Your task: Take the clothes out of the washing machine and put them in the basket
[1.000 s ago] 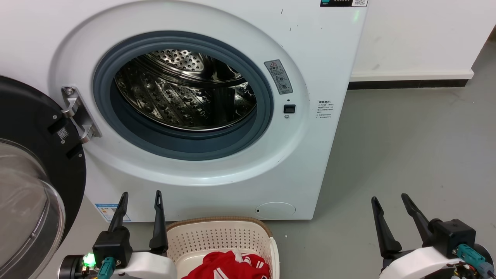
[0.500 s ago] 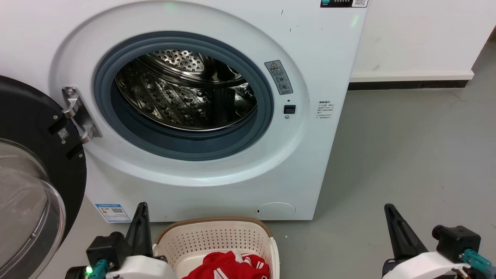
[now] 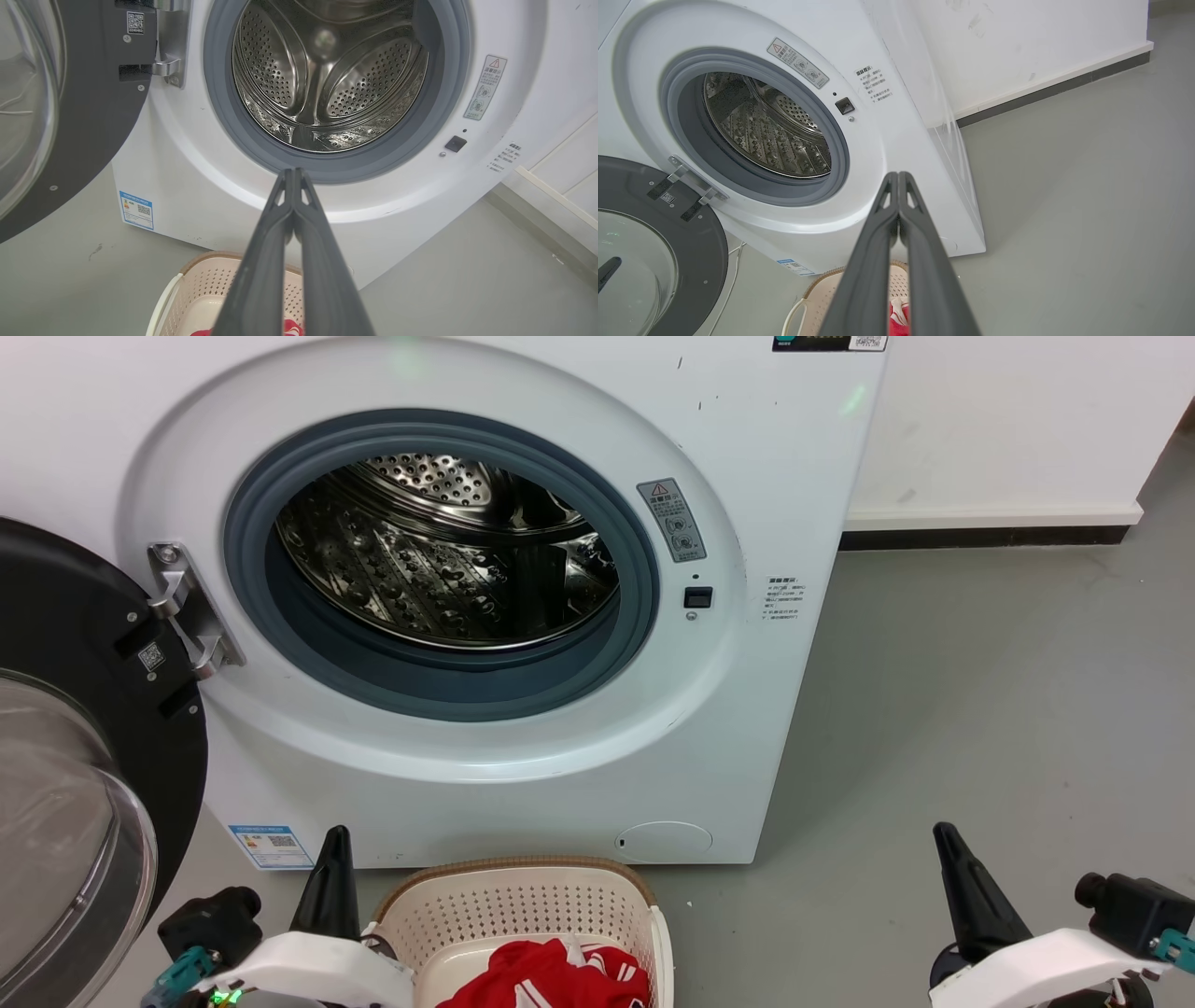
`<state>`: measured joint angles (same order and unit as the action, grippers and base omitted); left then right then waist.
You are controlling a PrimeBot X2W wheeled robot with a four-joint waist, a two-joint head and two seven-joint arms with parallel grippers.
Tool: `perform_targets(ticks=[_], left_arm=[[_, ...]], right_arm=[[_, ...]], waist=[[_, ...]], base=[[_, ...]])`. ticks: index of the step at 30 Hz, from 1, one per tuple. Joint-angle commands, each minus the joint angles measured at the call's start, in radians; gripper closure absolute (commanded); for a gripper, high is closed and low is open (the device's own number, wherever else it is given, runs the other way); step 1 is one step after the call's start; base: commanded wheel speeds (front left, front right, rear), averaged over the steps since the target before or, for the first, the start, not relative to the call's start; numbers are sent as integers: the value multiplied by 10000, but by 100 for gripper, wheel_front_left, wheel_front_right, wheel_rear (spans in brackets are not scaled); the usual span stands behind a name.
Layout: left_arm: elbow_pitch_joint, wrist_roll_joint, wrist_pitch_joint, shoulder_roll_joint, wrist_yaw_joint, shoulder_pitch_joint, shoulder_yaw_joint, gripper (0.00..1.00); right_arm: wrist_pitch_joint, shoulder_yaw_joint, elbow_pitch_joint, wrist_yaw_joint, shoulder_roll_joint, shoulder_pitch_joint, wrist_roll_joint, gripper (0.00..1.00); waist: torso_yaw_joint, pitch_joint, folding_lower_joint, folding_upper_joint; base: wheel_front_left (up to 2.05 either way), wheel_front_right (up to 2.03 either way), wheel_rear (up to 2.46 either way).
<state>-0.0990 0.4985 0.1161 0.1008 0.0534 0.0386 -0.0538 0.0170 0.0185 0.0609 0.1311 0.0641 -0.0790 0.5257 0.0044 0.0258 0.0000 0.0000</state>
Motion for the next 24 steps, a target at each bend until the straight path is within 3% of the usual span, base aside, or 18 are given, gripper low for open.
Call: perform_targets(ticks=[1, 24], left_arm=[[80, 359, -48, 15, -74, -303, 90, 100], [-386, 3793, -707, -97, -635, -692, 533, 100]], right_arm=[[4, -24, -81, -1, 89, 401, 382, 100], [-241, -220, 505, -2, 184, 876, 3852, 100]], waist=[[0, -3, 0, 0], [-10, -67, 0, 0]], base=[[0, 0, 0], [0, 0, 0]])
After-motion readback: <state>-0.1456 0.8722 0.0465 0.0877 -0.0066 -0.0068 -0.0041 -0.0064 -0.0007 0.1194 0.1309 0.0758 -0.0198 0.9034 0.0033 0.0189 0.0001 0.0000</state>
